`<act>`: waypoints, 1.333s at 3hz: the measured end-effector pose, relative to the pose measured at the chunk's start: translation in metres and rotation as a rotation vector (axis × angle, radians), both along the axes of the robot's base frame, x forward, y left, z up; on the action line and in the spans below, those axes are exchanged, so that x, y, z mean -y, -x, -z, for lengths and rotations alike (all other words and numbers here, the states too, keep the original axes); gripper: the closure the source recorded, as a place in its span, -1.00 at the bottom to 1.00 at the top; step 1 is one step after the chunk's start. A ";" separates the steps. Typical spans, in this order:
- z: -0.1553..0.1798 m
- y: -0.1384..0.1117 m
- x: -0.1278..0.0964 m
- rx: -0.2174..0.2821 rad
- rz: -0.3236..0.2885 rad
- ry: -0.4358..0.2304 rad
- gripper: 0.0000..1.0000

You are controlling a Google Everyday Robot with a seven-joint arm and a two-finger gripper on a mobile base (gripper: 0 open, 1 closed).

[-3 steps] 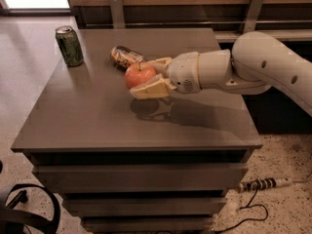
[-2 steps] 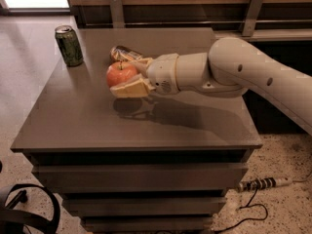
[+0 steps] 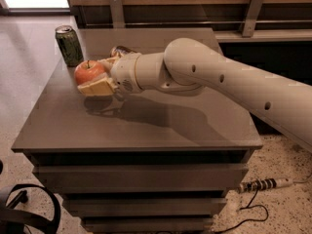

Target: Move apple near green can

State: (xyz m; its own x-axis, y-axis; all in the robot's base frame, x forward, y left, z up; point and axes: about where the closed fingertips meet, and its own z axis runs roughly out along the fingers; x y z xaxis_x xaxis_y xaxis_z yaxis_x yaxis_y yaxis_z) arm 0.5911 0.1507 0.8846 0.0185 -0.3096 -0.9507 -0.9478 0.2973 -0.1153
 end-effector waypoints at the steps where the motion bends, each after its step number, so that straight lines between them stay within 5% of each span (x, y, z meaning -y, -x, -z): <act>1: -0.006 -0.015 -0.033 0.016 0.028 0.030 1.00; 2: -0.004 -0.043 -0.057 0.012 0.060 0.025 1.00; 4: 0.035 -0.105 -0.062 -0.001 0.097 -0.043 1.00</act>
Offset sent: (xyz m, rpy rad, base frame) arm 0.0796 0.0776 -0.0036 -0.0172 -0.0005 -0.1049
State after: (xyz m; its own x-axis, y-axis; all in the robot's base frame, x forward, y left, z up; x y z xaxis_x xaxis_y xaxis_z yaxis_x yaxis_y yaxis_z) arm 0.6964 0.2123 0.8500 -0.0101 -0.2690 -0.9631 -0.9143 0.3924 -0.1000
